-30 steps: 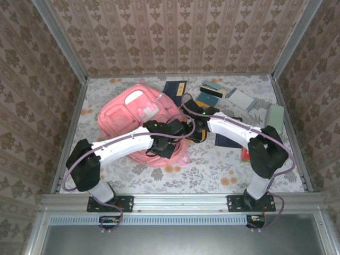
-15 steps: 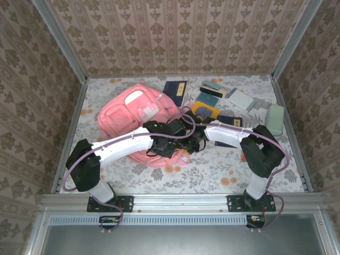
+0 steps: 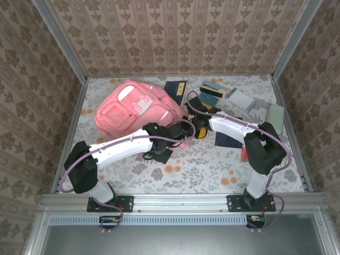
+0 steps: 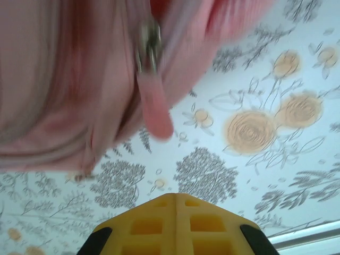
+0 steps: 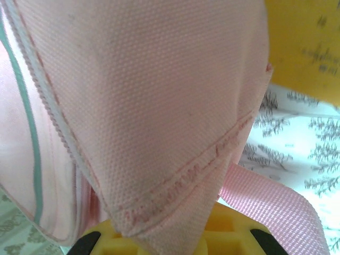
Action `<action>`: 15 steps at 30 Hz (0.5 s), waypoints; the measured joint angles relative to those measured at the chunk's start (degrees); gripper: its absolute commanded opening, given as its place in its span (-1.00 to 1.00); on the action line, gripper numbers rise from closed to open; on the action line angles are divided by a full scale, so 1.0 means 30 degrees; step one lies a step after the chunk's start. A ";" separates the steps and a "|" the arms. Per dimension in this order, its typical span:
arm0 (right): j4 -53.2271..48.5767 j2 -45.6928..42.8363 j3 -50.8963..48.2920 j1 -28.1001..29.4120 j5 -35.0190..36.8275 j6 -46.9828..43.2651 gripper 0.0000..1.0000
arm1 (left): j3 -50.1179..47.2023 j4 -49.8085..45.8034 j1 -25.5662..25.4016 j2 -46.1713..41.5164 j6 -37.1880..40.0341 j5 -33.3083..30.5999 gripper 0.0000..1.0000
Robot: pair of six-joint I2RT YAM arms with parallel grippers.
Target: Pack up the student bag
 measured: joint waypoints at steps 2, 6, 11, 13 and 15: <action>0.0153 0.0000 0.0146 -0.0160 0.0000 0.0000 -1.00 | -0.0007 -0.0692 -0.0080 0.0160 0.0022 -0.0255 -1.00; 0.0423 0.0000 0.0240 -0.0175 -0.0102 0.0000 -1.00 | 0.0036 -0.1166 0.0124 0.0197 -0.0284 -0.0561 -1.00; 0.2055 0.0000 -0.0670 -0.0073 -0.0284 0.0095 -1.00 | -0.1027 0.0889 0.2404 -0.1413 -0.1785 0.0984 -0.55; 0.2426 0.0000 -0.1020 -0.0051 -0.0291 0.0131 -1.00 | -0.2710 0.2827 0.3949 -0.3432 -0.2667 0.2208 -0.20; 0.2623 0.0000 -0.1166 -0.0015 -0.0299 0.0131 -1.00 | -0.4714 0.4881 0.5559 -0.5821 -0.3687 0.3519 -0.13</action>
